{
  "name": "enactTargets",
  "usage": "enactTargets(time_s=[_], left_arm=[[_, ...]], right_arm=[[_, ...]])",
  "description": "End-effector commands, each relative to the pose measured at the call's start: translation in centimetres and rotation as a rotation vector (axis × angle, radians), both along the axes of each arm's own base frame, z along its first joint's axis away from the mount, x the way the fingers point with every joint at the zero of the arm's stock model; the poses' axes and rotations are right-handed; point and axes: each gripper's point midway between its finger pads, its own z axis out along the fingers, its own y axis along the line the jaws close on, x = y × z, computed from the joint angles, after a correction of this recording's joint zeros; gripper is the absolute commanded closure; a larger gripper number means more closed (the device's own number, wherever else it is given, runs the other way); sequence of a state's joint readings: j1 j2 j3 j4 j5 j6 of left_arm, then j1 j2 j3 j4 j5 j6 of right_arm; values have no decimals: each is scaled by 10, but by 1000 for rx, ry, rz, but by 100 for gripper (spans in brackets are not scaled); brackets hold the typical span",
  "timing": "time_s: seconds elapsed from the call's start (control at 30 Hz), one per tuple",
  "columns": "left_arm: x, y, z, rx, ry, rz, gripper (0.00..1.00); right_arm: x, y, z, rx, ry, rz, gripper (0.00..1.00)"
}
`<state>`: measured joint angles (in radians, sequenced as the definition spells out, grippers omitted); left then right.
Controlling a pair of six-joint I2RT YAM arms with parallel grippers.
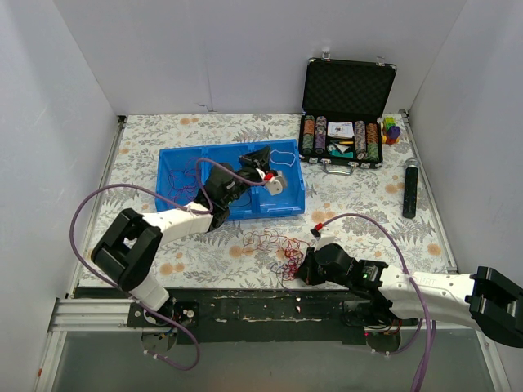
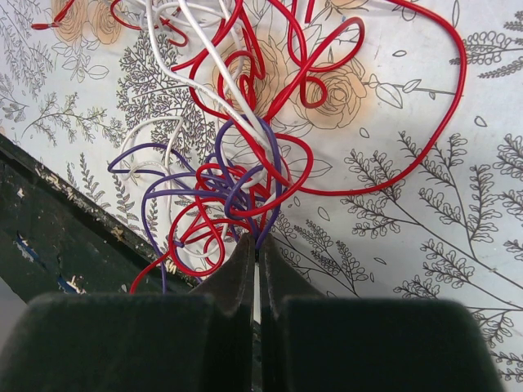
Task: Untangle the cables
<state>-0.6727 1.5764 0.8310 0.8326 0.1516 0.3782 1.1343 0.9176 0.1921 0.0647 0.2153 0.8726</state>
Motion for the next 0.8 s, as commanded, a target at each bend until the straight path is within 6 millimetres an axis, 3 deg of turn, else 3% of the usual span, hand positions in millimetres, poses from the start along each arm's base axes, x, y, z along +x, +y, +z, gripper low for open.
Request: enactTargets(time_s=[0.0,0.1,0.2,0.33,0.5,0.53,0.6,0.63,0.77], left_arm=[[1,-7,-37,89,116,-12,100],[1,-11,-61,161,194,-16,100],[0,-9,-78,241,151,0,100],[9,-10,-81,247,130,57,100],[11,-26,-76,220,177,33,98],[9,-30,-76,222,186,24,88],[9,-33,-75,226,213,15,52],[9,-34,-74,226,224,13,41],[12,-36,-53,193,224,23,27]], right_arm=[[-17,-36,-36,-187,73,13,99],[-17,-36,-36,-184,72,13,99],[-17,-37,-36,-181,74,12,99],[-18,-37,-37,-179,75,9,99],[-17,-36,-37,-176,73,11,99],[-17,-35,-36,-175,73,13,99],[-17,-36,-36,-176,73,11,99],[-17,-36,-36,-179,73,11,99],[-17,-37,-35,-172,70,5,99]])
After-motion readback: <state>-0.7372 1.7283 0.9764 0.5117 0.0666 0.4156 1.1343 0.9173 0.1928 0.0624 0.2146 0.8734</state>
